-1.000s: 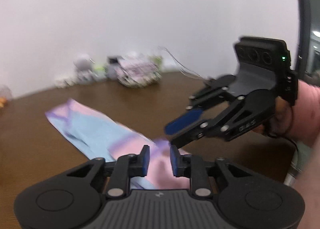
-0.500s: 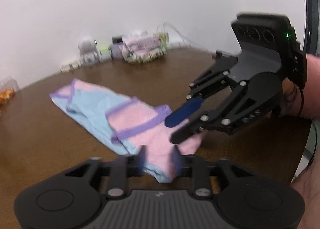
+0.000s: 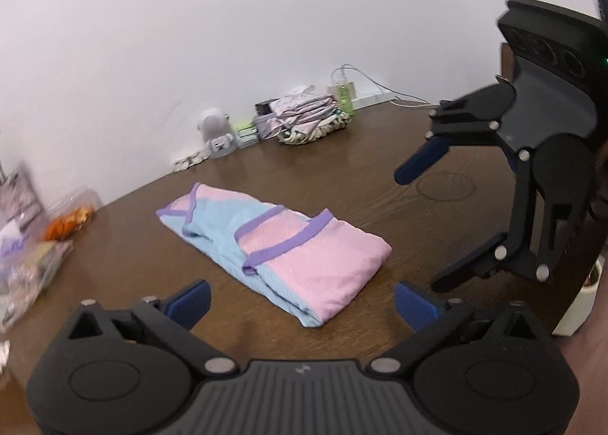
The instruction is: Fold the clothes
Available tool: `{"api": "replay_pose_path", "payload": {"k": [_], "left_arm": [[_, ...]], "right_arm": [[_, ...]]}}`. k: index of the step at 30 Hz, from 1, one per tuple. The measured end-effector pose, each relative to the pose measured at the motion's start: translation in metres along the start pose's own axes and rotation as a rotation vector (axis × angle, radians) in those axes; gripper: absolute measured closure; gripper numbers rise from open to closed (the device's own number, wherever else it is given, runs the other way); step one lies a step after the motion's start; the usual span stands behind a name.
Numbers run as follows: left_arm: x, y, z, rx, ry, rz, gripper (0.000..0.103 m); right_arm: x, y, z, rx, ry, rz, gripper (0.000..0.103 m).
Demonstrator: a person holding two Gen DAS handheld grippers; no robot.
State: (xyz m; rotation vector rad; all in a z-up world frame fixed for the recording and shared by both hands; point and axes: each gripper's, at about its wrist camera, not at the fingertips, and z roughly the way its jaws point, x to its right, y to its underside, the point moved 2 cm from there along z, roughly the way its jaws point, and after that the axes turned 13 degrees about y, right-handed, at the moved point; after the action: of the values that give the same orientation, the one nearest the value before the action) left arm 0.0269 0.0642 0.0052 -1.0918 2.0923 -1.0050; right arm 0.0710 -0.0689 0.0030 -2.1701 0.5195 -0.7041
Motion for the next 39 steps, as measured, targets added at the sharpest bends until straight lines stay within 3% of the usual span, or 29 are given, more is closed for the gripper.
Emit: {"api": "replay_pose_path", "payload": {"k": [4, 7, 11, 16, 20, 24, 28, 32, 34, 39], "left_arm": [[-0.006, 0.002, 0.002, -0.031, -0.085, -0.092, 0.0], [-0.014, 0.002, 0.002, -0.041, -0.161, -0.243, 0.0], [-0.02, 0.004, 0.001, -0.014, -0.181, -0.412, 0.0], [-0.024, 0.004, 0.003, -0.012, -0.188, -0.46, 0.0], [-0.026, 0.008, 0.005, -0.031, -0.187, -0.468, 0.0], [-0.032, 0.015, 0.003, -0.047, -0.207, -0.478, 0.0], [-0.035, 0.022, -0.001, -0.067, -0.214, -0.495, 0.0], [-0.035, 0.021, 0.0, -0.082, -0.192, -0.483, 0.0], [-0.035, 0.02, 0.0, -0.088, -0.179, -0.476, 0.0], [-0.038, 0.012, 0.004, -0.106, -0.167, -0.448, 0.0]], "right_arm": [[0.0, 0.001, 0.009, -0.023, 0.056, -0.012, 0.0], [0.002, -0.003, 0.018, -0.057, 0.138, -0.017, 0.0], [0.007, -0.012, 0.021, -0.099, 0.162, 0.1, 0.0], [0.01, -0.007, 0.03, -0.175, 0.206, 0.262, 0.002], [0.01, 0.0, 0.032, -0.183, 0.203, 0.285, 0.002], [0.002, -0.003, 0.031, -0.127, 0.155, 0.12, 0.005], [-0.011, -0.011, 0.036, -0.087, 0.081, -0.122, 0.028], [-0.021, -0.017, 0.045, -0.075, -0.006, -0.321, 0.044], [-0.025, -0.019, 0.047, -0.067, -0.043, -0.404, 0.057], [-0.029, -0.026, 0.055, -0.052, -0.119, -0.554, 0.07]]}}
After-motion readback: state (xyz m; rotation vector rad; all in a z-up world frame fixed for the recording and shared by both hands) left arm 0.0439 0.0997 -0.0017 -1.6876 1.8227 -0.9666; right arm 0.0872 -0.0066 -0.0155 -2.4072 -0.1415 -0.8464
